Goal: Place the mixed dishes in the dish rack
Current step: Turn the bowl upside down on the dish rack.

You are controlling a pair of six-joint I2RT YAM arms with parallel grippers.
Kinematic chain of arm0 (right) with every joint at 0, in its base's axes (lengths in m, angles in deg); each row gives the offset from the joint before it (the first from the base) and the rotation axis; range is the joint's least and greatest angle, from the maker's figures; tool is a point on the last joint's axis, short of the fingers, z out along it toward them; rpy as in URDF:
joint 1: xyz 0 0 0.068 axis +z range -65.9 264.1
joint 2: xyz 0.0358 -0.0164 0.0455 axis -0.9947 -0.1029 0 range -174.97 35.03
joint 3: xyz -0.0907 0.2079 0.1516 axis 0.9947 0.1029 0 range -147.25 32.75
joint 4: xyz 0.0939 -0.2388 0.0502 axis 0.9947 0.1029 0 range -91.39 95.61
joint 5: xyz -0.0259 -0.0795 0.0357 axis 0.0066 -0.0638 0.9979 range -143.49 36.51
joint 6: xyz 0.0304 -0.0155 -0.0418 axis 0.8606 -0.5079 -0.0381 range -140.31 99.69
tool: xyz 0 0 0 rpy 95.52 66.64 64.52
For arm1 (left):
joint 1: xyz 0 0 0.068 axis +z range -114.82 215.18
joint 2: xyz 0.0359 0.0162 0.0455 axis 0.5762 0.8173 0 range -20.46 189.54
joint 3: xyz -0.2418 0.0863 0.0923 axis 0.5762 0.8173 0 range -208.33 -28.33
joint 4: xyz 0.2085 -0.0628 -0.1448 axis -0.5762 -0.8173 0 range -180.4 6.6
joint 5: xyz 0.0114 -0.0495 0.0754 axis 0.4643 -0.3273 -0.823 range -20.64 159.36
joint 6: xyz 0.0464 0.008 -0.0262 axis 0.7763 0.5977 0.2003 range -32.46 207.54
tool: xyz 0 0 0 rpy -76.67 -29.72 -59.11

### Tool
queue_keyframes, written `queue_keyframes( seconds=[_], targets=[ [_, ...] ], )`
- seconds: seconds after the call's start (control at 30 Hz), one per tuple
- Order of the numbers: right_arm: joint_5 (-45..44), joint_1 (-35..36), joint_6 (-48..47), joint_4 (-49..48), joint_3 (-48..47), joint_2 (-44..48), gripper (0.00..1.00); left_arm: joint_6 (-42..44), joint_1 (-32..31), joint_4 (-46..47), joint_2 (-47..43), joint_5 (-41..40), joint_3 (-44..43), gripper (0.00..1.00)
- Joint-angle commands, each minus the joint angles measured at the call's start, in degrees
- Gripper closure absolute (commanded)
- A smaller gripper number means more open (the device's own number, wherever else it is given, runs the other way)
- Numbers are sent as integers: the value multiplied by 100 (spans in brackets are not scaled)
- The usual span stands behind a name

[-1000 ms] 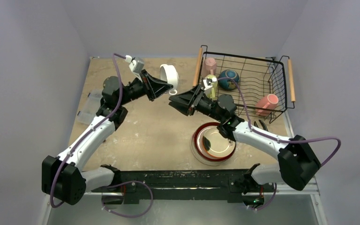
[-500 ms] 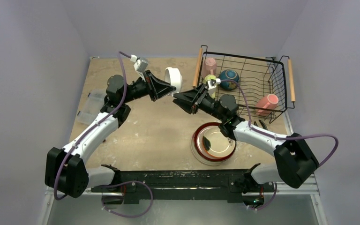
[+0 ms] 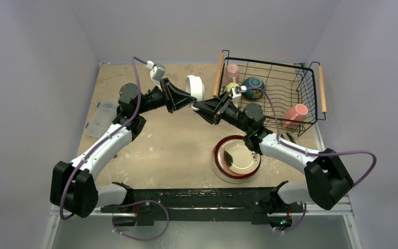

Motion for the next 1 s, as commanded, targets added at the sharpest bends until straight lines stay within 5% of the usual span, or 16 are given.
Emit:
queue_keyframes(
  seconds=[0.0, 0.33, 0.53, 0.63, 0.8, 0.97],
  targets=[
    [-133, 51, -71, -50, -327, -64, 62, 40, -36, 848, -84, 57, -337, 100],
    [-139, 189, 156, -403, -443, -399, 63, -34, -81, 932, -15, 88, -339, 100],
    [-275, 195, 292, -694, -188, -384, 83, -50, -85, 943, -26, 97, -337, 100],
    [-444, 195, 297, -830, -39, -319, 100, -47, -78, 943, -27, 93, -341, 100],
    [-648, 189, 128, -1108, 161, -184, 100, -65, -84, 804, -57, 23, -392, 99],
    [-933, 12, 190, -1157, 566, 116, 100, 147, -66, 426, -314, -206, -400, 50]
  ],
)
